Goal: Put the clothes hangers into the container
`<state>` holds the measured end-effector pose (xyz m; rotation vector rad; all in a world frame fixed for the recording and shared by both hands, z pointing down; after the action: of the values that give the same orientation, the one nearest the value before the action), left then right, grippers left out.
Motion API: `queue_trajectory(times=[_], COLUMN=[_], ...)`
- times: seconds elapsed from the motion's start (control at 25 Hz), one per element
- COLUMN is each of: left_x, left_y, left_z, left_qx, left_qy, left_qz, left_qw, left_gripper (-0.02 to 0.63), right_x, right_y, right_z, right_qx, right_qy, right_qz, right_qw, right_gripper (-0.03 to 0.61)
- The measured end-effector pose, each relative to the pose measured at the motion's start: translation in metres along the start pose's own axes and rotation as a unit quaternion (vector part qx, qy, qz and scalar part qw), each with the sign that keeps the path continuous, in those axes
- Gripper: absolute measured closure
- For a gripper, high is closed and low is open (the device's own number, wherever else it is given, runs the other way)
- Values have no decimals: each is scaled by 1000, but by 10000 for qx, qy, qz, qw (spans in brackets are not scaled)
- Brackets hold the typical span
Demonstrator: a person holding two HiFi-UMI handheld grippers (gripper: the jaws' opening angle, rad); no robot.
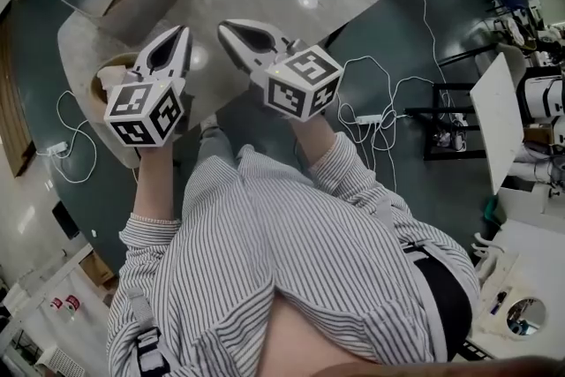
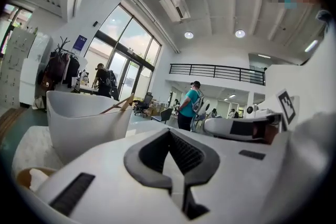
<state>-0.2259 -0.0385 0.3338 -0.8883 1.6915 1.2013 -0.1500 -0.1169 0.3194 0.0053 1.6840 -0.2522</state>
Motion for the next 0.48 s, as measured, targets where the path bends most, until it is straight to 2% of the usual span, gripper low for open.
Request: queue_trajectory(times=[0.32, 0.48], left_x=[-22, -24], left_y=[-13, -5], left_z=[9, 18], left_qx=[-232, -265], left_qy=[209, 340], left_qz=[245, 161], left_qw=[9992, 9989], left_gripper=[603, 603], right_x=[-9, -14], right_y=[9, 16], right_z=[7, 0], right_qx=[-198, -282], right_qy=[3, 4], right_qz=[-104, -177], right_qw=[9997, 9994], right_gripper=[565, 565])
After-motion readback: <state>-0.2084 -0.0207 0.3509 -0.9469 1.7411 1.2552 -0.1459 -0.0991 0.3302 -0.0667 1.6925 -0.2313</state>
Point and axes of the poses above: the fingertips, and each gripper's own axes: z backward along the fingers, y to its left, x out of its top, the point moved 4 cm from there along z, backward along the fingers, and after that the axes turned 6 degrees about z, right-handed, at the moved point
